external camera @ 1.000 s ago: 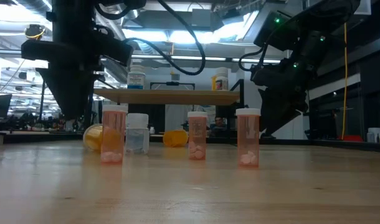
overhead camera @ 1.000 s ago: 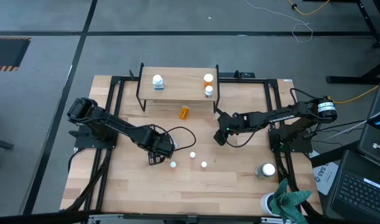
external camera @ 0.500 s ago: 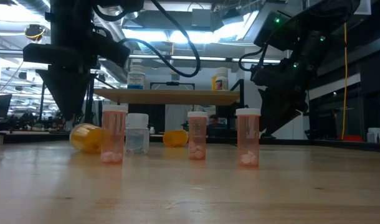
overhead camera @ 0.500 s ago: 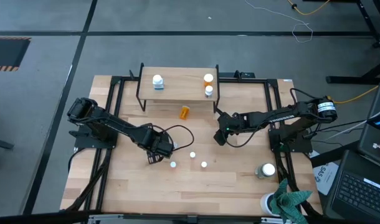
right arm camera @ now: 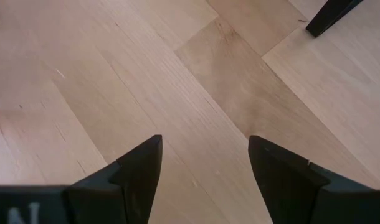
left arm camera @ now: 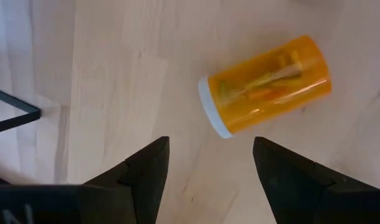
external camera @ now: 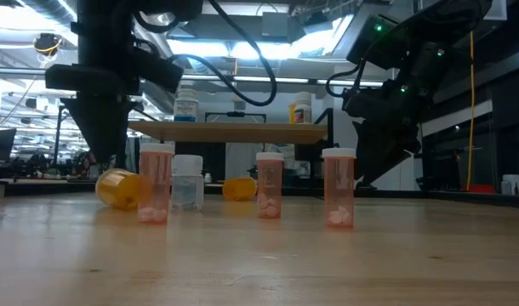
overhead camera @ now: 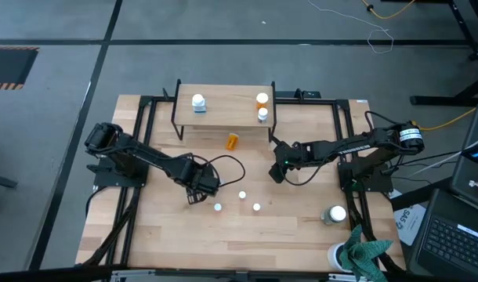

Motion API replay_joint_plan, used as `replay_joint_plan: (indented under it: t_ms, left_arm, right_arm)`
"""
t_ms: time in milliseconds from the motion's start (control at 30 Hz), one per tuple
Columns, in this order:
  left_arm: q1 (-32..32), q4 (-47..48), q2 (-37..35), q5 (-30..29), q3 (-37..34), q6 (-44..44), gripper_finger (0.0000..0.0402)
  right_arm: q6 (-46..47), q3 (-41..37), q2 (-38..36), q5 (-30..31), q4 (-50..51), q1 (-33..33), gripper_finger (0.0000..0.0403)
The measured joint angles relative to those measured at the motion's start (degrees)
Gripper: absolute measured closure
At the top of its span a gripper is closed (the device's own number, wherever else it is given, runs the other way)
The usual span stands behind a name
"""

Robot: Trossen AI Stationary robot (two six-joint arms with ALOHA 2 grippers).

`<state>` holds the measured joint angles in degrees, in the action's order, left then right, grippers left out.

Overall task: Pick and place medicine bottles onto shelf by color
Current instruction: Put the green pill bottle on the shelf

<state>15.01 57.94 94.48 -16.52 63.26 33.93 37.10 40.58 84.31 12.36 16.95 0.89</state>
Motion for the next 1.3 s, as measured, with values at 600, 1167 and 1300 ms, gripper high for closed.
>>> replay_joint_plan:
  t_ms: [600, 1167, 1300]
  left_arm:
    - [-9.36, 0.48, 0.0, 0.94, 0.02, 0.4, 0.0174]
    - [-7.95, 3.55, -1.6, 6.54, 0.46, -22.21, 0.0174]
    - [-8.35, 8.19, -4.25, 6.83, 3.69, -25.2, 0.0174]
  right_arm:
    - [0.0, 0.0, 0.0, 0.02, 0.0, 0.0, 0.0162]
    - [0.06, 0.02, 0.0, 0.02, -0.03, 0.0, 0.0162]
    - [0.07, 0.02, 0.0, 0.02, -0.24, 0.0, 0.0162]
